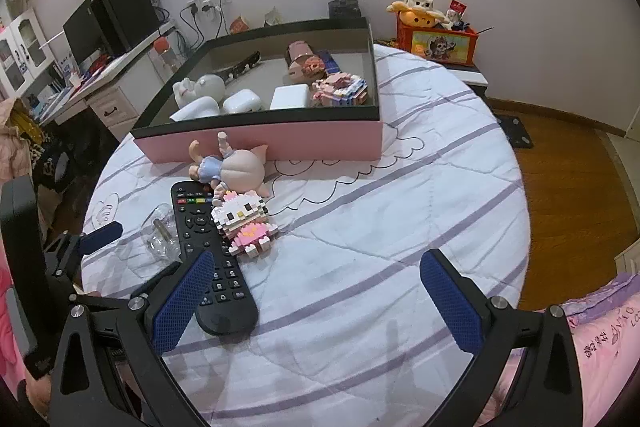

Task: Organize rigid objects
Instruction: 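Grasp the glass bottle with the left gripper while the right gripper grasps the pixel-block cat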

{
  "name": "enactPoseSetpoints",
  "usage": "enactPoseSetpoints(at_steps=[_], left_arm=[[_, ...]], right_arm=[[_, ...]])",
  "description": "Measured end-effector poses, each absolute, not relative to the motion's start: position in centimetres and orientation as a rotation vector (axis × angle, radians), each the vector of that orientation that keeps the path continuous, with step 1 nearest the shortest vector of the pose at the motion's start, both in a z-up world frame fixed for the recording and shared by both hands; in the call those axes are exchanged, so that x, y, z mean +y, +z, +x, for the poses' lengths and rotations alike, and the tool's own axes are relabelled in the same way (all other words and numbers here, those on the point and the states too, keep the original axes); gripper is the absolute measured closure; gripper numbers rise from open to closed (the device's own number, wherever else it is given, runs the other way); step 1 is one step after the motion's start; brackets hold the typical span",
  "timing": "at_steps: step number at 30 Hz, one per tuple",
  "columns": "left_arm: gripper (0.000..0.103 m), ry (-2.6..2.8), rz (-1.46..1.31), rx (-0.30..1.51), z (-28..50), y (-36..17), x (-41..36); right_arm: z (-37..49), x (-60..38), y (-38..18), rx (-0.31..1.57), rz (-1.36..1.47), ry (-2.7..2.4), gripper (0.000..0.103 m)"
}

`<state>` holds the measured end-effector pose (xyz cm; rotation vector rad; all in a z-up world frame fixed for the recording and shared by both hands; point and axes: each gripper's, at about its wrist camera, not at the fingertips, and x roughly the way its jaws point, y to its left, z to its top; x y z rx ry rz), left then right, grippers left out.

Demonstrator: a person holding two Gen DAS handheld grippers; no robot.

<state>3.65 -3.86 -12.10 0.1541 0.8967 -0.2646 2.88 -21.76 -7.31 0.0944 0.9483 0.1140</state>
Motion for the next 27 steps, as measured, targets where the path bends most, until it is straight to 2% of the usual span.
enactPoseSetpoints(at_steps=[8,11,13,21,24,26,27], left_arm=[[0.000,-0.295,0.140,0.928,5.5,-13.5,-4.1],[0.004,-0.300,0.100,0.939,6.1,-13.6,-3.5],[0.014,-0.298,0.093,0.925,6.2,-13.4,-3.2],[0.039,-0.298,0.047,0.908,6.8,-13.2,-1.5],[0.050,-0.297,0.035,0.903,6.9,-13.1,-0.8],[0.050,-0.310,0.019,0.901,6.9,-13.0,-0.4],[0.050,-0.313,0.015,0.899,6.9,-13.0,-0.3]], right_arm=[[4.5,-20.9,-8.5,0.976,0.077,0.129,0.000],[5.4,-20.5,-9.1,0.984,0.067,0.137,0.000],[6.0,-20.1,-9.4,0.989,0.059,0.150,0.000],[8.0,-18.2,-11.2,1.019,0.011,0.213,0.001],[8.6,-17.2,-12.1,1.034,-0.023,0.234,0.007],[8.8,-16.9,-12.2,1.023,-0.023,0.254,0.010],[8.8,-16.9,-12.2,1.020,-0.020,0.259,0.016]])
